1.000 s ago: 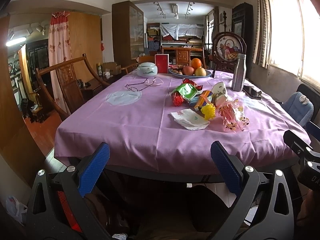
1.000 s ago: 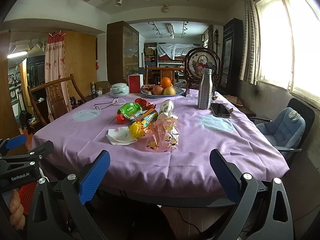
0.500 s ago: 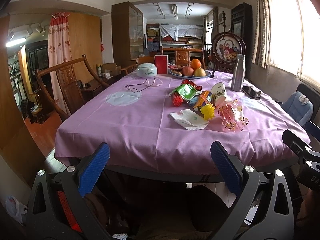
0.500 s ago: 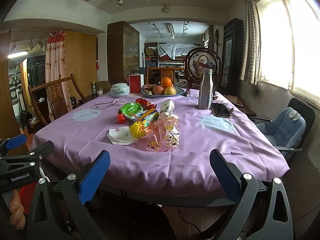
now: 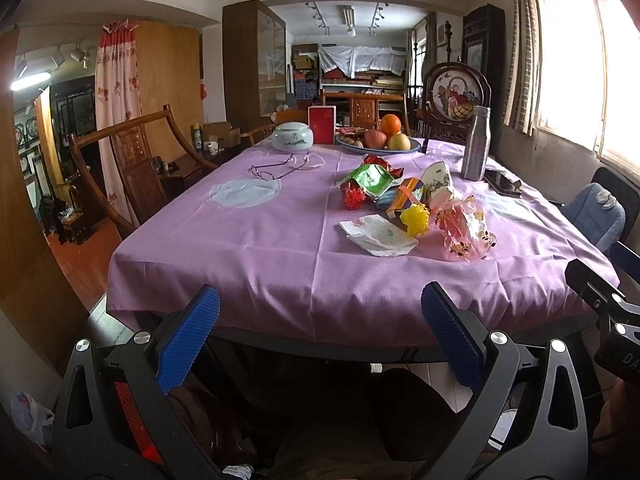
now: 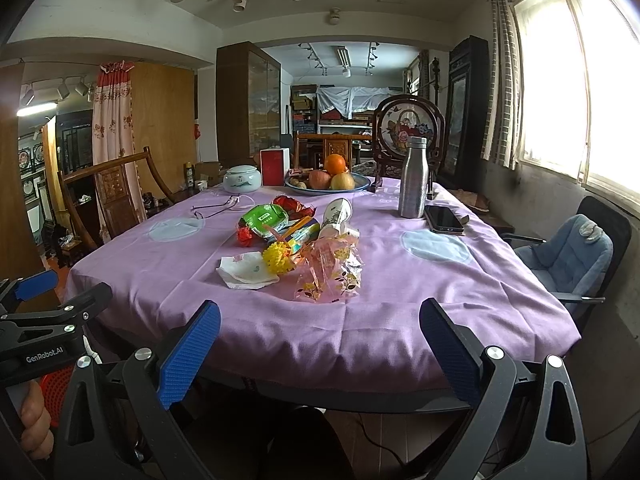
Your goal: Collect trash
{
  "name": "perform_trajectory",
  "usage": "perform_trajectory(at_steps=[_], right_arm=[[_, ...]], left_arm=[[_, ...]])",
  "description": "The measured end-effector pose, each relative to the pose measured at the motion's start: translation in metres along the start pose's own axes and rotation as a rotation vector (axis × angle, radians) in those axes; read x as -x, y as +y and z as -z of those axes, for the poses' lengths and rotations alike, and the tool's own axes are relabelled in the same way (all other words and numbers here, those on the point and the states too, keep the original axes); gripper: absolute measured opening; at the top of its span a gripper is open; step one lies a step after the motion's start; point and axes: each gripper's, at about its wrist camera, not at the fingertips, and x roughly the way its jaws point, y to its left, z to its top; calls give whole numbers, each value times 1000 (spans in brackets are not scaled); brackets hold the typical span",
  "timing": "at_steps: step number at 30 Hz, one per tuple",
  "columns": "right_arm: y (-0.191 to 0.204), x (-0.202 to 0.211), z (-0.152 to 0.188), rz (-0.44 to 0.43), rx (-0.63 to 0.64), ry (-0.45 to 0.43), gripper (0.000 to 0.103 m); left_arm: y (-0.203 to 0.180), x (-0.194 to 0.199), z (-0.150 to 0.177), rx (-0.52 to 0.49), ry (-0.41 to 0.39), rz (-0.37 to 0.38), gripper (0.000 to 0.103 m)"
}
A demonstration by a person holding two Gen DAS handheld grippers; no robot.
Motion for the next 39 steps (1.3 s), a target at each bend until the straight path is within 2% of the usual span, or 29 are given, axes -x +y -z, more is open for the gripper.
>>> perform_trajectory(at_steps=[39], right_arm=[[8,2,7,-11,-1,9,97]], left_arm=[[4,-12,9,23,44,20,97]])
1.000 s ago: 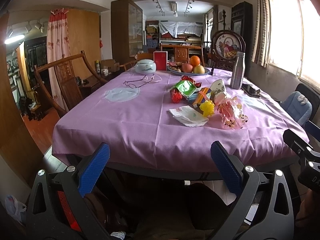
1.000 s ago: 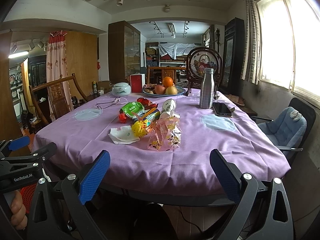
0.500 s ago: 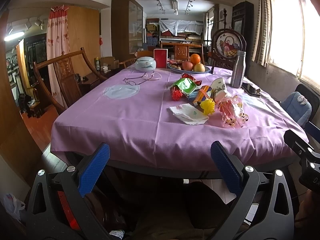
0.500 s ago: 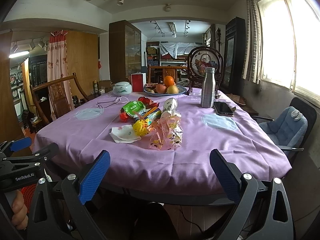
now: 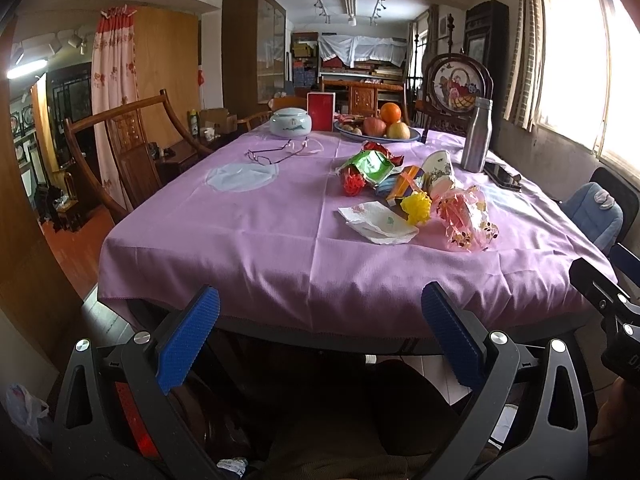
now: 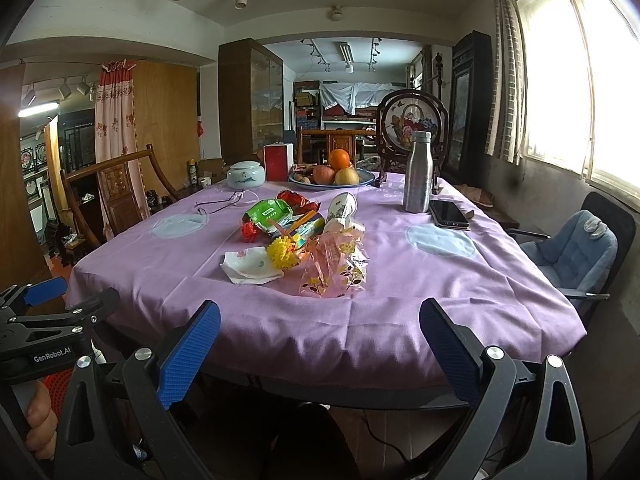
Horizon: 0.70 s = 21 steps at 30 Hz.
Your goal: Collect trash
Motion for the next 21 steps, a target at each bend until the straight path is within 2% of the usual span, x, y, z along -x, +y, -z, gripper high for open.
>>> perform_trajectory(at_steps=[10,14,21], right_arm=[[-12,-13,2,-27,-31,28,97],[-29,-22,3,-75,-88,36,97],[-54,-55,3,-93,-124,56,97]], left_arm=[[6,-13,2,13,39,13,97],[15,-27,2,31,70,30,97],[24,-63,-14,48,124,40,97]])
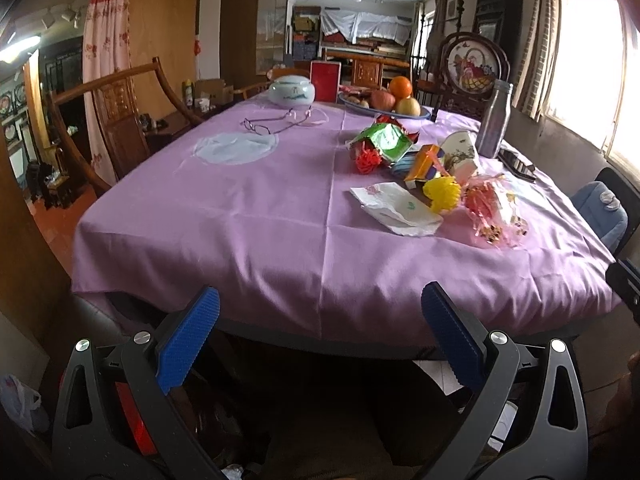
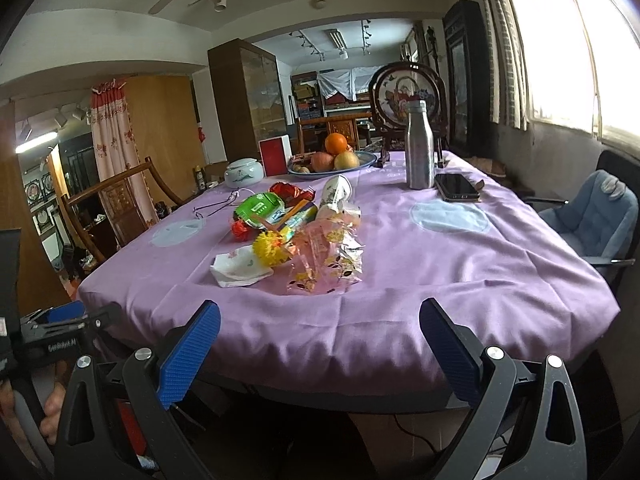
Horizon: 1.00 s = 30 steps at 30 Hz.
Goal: Collect trash
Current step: 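Grasp the yellow plastic flower with the left tool while the right tool grasps the clear wrapper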
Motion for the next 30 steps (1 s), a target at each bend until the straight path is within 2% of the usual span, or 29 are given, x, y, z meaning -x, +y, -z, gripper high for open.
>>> perform_trajectory(at_steps=[5,13,16,18,19,20,21,22,23,27,30], right_arm=[[-17,-37,-1,-19,-14,40,97],[-26,-107,-20,-79,-41,125,97],[-19,-130,-29,-104,-35,162,92],[-15,-146,-32,-102,-19,190,85],[-15,-153,-32,-101,-15,205,75],[-16,-159,-30,-102,-14,218,54],[-20,-165,-29,-116,-23,234,40],[-24,-166,-28,-138,-36,237,10],[-29,-166,-28,-166,-55,234,0],[-55,-143,-38,-221,-90,148,0],[-67,-137,-44,-223,-97,132,0]], left_arm=[[-7,-34,-20,0,56,48,97],[-39,-76,-49,-79,47,54,97],[-45,-88,-59,-91,63,73,97],[-52,-96,-66,-114,66,87,97],[-55,-98,-69,-126,65,90,97],[-58,-101,-71,-138,64,96,97],[-62,-104,-74,-153,66,108,97],[-66,-107,-76,-165,70,123,97],[-70,-110,-77,-176,74,140,97],[-91,-122,-83,-224,82,208,97],[-105,-135,-87,-239,98,243,97]])
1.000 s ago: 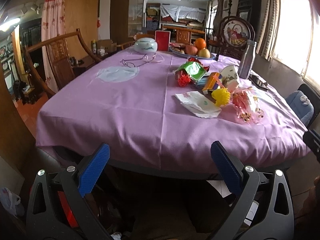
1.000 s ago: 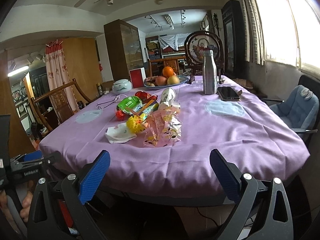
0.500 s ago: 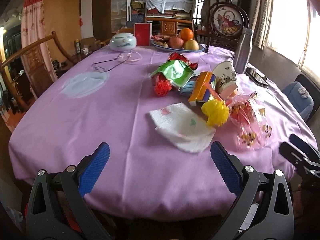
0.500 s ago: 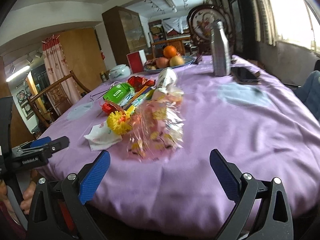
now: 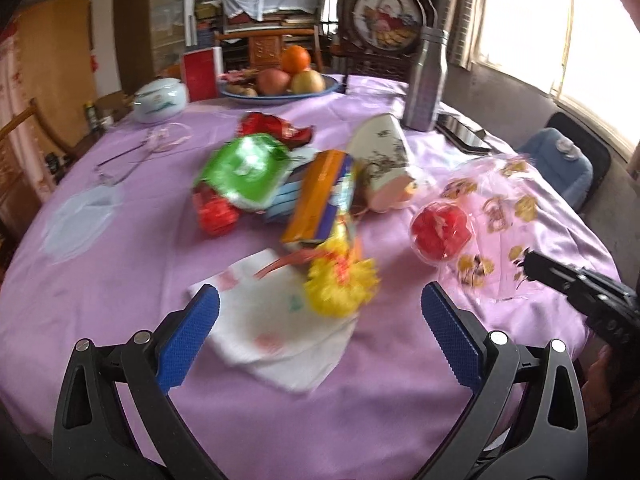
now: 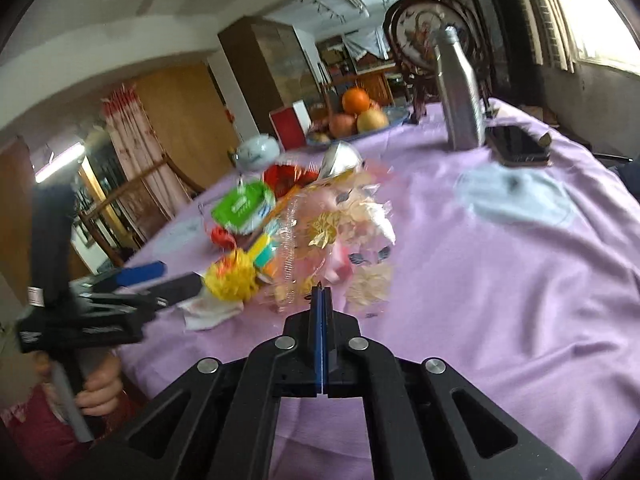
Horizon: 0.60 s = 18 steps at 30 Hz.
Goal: Collect trash
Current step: 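Grasp the yellow plastic flower with the left tool while the right tool grasps the clear wrapper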
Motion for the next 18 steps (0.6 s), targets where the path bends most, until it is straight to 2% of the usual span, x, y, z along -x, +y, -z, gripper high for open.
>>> perform_trajectory(at_steps=[4,6,7,8,10,12,14,18], right_arm=[[-18,-2,-7,60,-15,-9,1],[-30,-3,-12,79,-46,-8,4],[-37,-3,-15,75,-71,-11,9],[-42,-3,-17,66,-87,-15,33],[-51,5,-23,69,-125,-58,60],[-55,9,-30,91,-131,-82,73],[-58,7,-38,117,-140,-84,95],[-62,-17,-53,138,-139,16,97]], left_arm=[[-6,-27,-8,15,58,16,95],[-7,-40,-12,22,103,40,86],[-8,-43,-13,27,120,54,74],[-9,-48,-14,33,136,67,59],[-6,-54,-15,59,166,83,40],[1,-51,-16,101,168,99,37],[10,-40,-16,132,157,100,37],[33,5,-16,166,77,47,37]])
